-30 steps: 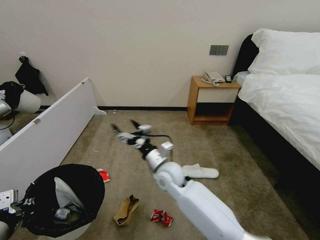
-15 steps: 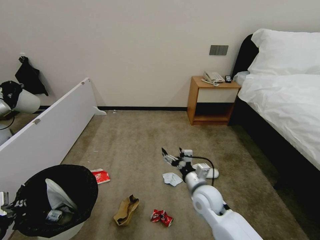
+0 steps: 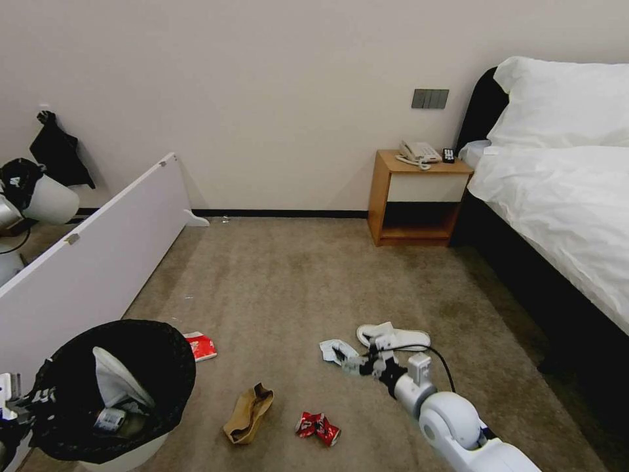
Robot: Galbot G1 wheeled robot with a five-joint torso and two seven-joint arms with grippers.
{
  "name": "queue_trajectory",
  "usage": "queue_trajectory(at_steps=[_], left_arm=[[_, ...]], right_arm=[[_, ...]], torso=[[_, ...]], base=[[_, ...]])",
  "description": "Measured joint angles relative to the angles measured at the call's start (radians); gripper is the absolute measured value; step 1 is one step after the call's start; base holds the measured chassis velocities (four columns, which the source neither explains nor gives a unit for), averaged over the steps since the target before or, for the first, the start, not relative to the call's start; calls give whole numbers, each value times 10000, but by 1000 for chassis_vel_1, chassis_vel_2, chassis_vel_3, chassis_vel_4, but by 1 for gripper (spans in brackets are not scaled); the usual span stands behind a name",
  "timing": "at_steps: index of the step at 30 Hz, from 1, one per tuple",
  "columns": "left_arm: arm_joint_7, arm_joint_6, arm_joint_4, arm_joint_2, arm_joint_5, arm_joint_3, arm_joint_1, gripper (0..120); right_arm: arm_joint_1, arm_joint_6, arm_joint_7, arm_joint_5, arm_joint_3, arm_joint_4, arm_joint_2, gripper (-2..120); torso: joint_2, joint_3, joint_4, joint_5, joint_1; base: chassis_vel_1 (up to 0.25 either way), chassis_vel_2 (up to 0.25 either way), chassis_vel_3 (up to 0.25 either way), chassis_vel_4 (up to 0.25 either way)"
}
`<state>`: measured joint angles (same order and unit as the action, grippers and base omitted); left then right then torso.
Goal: Pick up the trash bin, then pick up the garbage from the floor and place it into the trash bin.
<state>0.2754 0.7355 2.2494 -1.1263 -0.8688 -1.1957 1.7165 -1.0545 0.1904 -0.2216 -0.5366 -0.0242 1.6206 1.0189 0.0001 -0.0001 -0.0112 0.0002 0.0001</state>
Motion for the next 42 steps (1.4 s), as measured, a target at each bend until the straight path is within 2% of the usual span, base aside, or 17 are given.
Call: queue_trajectory(at_steps=[6,15,22,33,36,42], left_arm=[[12,0,49,-47,40,3,0,4],[23,0,139,-107,77,-13,40,4],[33,0,148,-103,84,-15,41,4],[46,0,159,-69,90,-9,15,4],[48,0,172,-83,89,-17,34,4],[57,0,213,-50,58,-99,68,4]], right_arm=[[-23,-60,-608,632,477,-699,-204,100],[173,-89,-659,1170,929,-1749,-68,100],[198,-113,-647,1228,1018,-2025,130,100],[607,-150,-633,1367,1446,-2904,959,100],[637,-189,-648,1669,1517,-3454,1496,100],[821,-276,-679,1891,1610,-4153,1954,100]], torso=[[-1,1,0,-1,0],[-2,0,1,-2,0],[-2,0,1,-2,0],[-2,1,2,-4,1],[-2,1,1,-3,0],[-2,1,2,-3,0]], base=[[0,0,0,0],[0,0,0,0],[0,0,0,0],[0,0,0,0],[0,0,0,0],[0,0,0,0]])
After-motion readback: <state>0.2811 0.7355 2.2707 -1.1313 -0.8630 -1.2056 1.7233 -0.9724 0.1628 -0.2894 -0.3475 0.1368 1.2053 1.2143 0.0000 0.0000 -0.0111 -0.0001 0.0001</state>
